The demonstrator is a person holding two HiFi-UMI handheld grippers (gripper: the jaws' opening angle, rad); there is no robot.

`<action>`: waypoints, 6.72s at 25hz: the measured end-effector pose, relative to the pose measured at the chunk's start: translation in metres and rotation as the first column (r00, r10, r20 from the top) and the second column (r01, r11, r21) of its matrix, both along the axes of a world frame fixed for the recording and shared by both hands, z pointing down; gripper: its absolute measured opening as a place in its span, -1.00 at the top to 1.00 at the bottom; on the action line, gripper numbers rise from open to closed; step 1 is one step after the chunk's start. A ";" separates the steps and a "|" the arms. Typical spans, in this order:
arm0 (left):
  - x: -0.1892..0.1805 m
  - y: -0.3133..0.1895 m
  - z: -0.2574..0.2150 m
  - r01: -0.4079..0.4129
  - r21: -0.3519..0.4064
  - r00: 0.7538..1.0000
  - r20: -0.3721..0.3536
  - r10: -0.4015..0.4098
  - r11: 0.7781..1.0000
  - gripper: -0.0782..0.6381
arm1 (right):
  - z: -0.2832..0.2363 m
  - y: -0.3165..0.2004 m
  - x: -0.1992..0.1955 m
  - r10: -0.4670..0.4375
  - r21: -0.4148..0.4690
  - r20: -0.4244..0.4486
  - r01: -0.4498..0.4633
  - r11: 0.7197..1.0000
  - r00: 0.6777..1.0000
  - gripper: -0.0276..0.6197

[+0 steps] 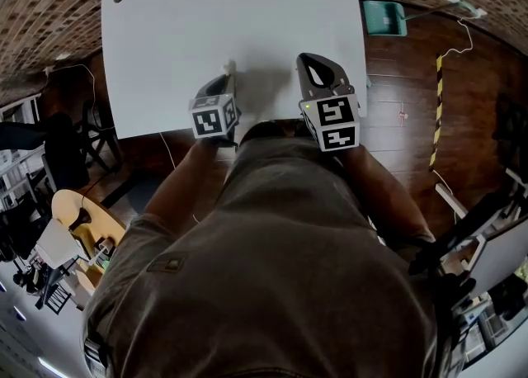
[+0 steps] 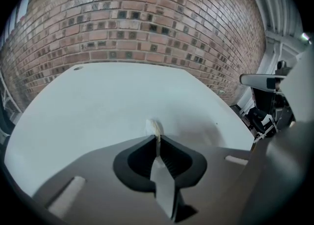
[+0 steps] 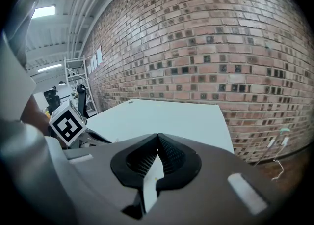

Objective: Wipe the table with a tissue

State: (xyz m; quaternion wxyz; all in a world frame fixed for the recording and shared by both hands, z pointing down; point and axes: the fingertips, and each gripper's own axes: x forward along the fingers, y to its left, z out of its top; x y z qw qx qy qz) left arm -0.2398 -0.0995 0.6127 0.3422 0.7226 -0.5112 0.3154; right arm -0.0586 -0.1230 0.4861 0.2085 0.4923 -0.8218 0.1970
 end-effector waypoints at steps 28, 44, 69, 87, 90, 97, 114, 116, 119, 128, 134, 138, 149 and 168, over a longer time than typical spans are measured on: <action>-0.029 -0.016 0.002 0.091 0.004 0.995 0.027 -0.091 0.996 0.70 | 0.000 -0.015 0.001 -0.012 0.007 0.013 0.012 1.000 1.000 0.87; 0.045 -0.037 0.003 -0.058 0.010 0.998 -0.002 0.058 0.998 0.70 | -0.002 -0.018 0.040 0.058 0.015 0.003 -0.058 0.998 0.998 0.87; -0.052 -0.006 0.008 0.192 0.012 0.980 0.060 -0.192 0.981 0.70 | -0.003 -0.009 0.008 -0.065 0.025 0.002 0.065 0.998 0.998 0.87; 0.034 0.010 -0.028 0.048 0.092 0.997 -0.066 -0.042 0.995 0.70 | -0.001 0.010 0.072 0.096 0.026 -0.031 -0.095 0.995 0.995 0.87; 0.041 0.016 -0.031 0.031 0.086 0.996 -0.089 -0.023 0.996 0.70 | -0.006 0.026 0.084 0.136 0.021 -0.049 -0.135 0.991 0.990 0.87; 0.058 0.035 -0.031 0.004 0.072 0.993 -0.118 0.005 0.997 0.70 | 0.002 0.058 0.097 0.176 -0.010 -0.078 -0.177 0.984 0.981 0.87; 0.116 0.024 -0.024 0.080 0.048 0.994 -0.078 -0.076 0.996 0.70 | 0.014 0.026 0.130 -0.001 -0.012 -0.033 0.001 1.000 0.999 0.87; 0.119 0.024 -0.021 0.090 0.039 0.994 -0.066 -0.088 0.995 0.70 | 0.016 0.023 0.134 -0.012 -0.013 -0.028 0.012 1.000 1.000 0.87; 0.121 0.025 -0.011 0.117 0.018 0.992 -0.047 -0.116 0.993 0.70 | 0.018 0.021 0.138 -0.027 -0.015 -0.020 0.026 1.000 0.999 0.87; 0.141 0.011 0.003 0.166 -0.019 0.986 -0.012 -0.166 0.986 0.70 | 0.028 0.002 0.164 -0.064 -0.040 0.001 0.064 0.997 0.998 0.87; 0.150 0.009 0.005 0.156 -0.039 0.988 0.008 -0.156 0.987 0.70 | 0.034 -0.001 0.175 -0.053 -0.057 0.010 0.054 0.997 0.999 0.87; 0.165 -0.001 0.002 0.132 -0.031 0.991 0.013 -0.131 0.991 0.70 | 0.033 -0.008 0.186 -0.035 -0.056 0.023 0.036 0.998 0.999 0.87; 0.201 -0.024 -0.001 0.032 -0.029 0.999 0.027 -0.031 0.999 0.70 | 0.033 -0.015 0.216 0.038 -0.061 0.027 -0.036 0.998 0.999 0.87; 0.252 -0.038 0.003 -0.105 -0.043 0.994 -0.024 0.104 0.994 0.70 | 0.030 -0.024 0.232 0.061 -0.047 0.019 -0.060 0.997 0.998 0.87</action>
